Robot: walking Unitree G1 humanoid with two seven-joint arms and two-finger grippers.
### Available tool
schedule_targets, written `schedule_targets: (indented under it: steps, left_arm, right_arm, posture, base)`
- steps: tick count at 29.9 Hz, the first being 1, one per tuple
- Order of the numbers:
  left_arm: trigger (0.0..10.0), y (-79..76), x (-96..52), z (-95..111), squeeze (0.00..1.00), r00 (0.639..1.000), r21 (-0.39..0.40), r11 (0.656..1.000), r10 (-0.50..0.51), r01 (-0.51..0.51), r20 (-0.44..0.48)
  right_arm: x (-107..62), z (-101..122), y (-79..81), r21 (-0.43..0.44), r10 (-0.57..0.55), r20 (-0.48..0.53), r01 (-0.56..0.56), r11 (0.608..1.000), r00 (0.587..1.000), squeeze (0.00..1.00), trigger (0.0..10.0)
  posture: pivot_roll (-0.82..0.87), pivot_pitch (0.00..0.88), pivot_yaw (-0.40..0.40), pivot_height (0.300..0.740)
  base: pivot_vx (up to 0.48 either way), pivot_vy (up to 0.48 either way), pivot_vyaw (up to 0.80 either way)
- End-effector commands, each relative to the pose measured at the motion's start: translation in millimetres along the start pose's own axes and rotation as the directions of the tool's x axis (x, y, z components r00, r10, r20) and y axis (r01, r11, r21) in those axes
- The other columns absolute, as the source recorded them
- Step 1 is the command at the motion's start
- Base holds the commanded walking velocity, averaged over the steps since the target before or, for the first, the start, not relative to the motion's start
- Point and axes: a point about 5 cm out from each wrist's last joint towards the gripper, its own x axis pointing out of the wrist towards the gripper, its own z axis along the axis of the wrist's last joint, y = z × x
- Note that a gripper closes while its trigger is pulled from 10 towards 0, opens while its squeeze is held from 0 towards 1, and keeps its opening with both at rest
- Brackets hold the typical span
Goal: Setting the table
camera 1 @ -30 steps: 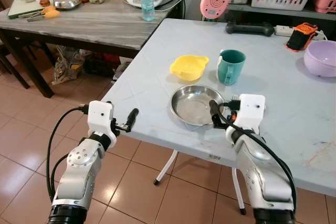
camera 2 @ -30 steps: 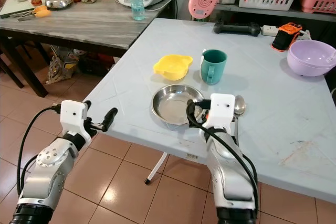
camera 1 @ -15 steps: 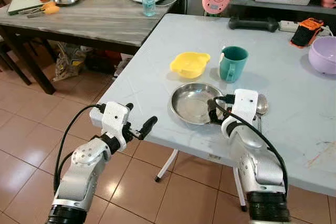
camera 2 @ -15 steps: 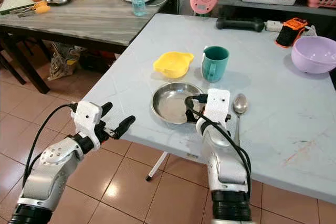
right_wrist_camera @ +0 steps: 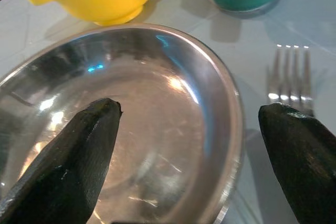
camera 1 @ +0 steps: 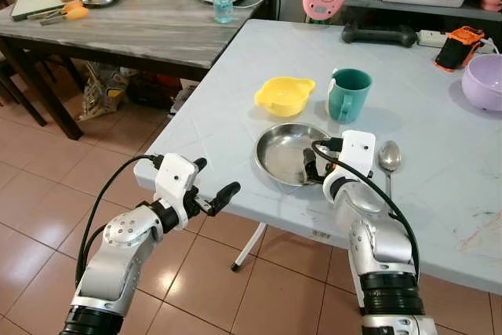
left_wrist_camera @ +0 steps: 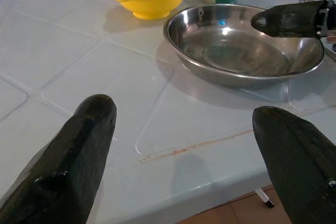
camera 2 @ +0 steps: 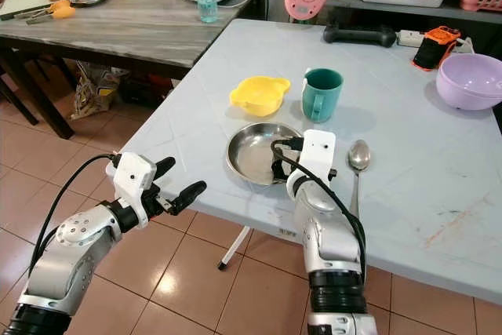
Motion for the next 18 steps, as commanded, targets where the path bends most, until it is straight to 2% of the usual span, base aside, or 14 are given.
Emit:
schedule_targets:
  steps: [1, 2, 3, 9, 18]
  left_arm:
    - [10.0, 0.6, -3.5, 0, 0.0, 1.0, -0.002, 1.0, -0.017, 0.017, -0.013]
    - [10.0, 0.2, -3.7, 0, 0.0, 1.0, -0.003, 1.0, -0.022, 0.022, -0.016]
    - [10.0, -0.9, -3.9, 0, 0.0, 0.999, -0.004, 1.0, -0.031, 0.031, -0.017]
    - [10.0, -4.4, -3.6, -1, 0.0, 0.997, -0.012, 0.998, -0.069, 0.069, -0.034]
    - [10.0, -8.0, -2.9, -1, 0.0, 0.993, -0.028, 0.994, -0.107, 0.106, -0.051]
  right_arm:
    - [1.4, 2, 7.4, 0.009, 0.025, -0.002, -0.025, 1.0, 1.0, 0.0, 9.2]
    - [1.6, 2, 8.0, 0.006, 0.025, -0.003, -0.025, 1.0, 1.0, 0.0, 9.2]
    - [1.8, 0, 9.6, 0.01, 0.036, -0.013, -0.036, 0.999, 0.999, 0.0, 0.0]
    - [1.7, -4, 15.1, 0.025, 0.047, -0.037, -0.046, 0.999, 0.998, 0.0, 0.0]
    - [1.3, -10, 14.5, 0.072, 0.021, -0.088, -0.015, 0.997, 0.996, 0.0, 0.0]
  posture:
    - [-0.01, 0.086, 0.052, 0.74]
    - [-0.01, 0.086, 0.052, 0.74]
    - [-0.01, 0.086, 0.05, 0.74]
    - [-0.01, 0.083, 0.052, 0.74]
    - [-0.01, 0.079, 0.061, 0.74]
  base:
    - [0.0, 0.0, 0.0]
    - [0.0, 0.0, 0.0]
    - [0.0, 0.0, 0.0]
    - [0.0, 0.0, 0.0]
    - [0.0, 0.0, 0.0]
